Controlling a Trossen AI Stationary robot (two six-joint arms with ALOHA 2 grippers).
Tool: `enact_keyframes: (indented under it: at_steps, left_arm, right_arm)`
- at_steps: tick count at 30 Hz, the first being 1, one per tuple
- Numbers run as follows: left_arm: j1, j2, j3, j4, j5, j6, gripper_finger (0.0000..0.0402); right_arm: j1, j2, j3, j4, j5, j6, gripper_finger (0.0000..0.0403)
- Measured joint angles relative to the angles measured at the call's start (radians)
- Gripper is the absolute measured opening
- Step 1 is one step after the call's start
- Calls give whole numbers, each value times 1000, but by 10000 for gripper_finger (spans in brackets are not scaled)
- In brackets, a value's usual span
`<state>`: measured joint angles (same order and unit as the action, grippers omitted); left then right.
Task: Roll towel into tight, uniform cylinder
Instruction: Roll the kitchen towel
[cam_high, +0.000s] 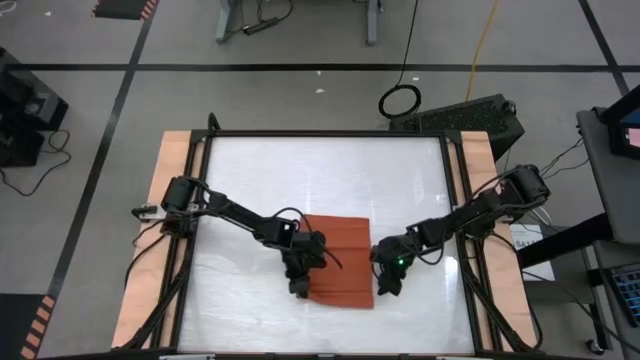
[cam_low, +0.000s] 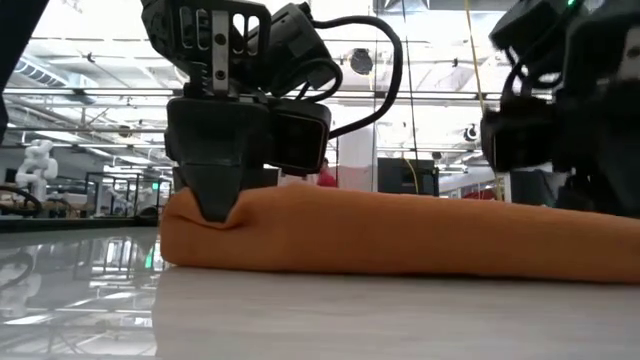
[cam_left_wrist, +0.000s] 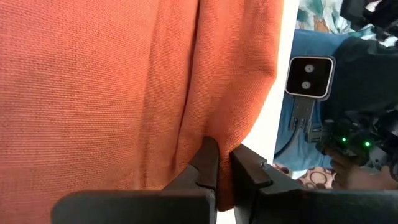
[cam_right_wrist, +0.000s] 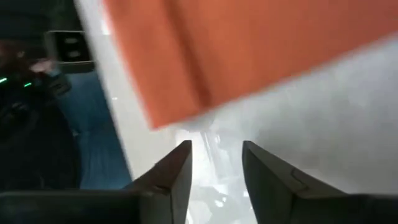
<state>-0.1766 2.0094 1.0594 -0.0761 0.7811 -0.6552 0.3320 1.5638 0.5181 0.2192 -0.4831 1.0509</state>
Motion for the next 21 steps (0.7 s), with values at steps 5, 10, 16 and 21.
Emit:
enact_keyframes:
  at_steps: [5,10,16,21]
  left_arm:
    - [1,0,0,5,-13,-17,18]
    - [1,1,0,5,-22,-20,18]
    - [2,1,0,4,-24,-20,18]
    - [2,1,0,4,-27,-20,18]
  right_arm:
    - [69,-27,11,75,49,-98,134]
    - [201,-35,70,68,203,-387,130]
    - [343,-35,153,-81,526,-703,130]
    - [389,-34,175,-165,741,-777,145]
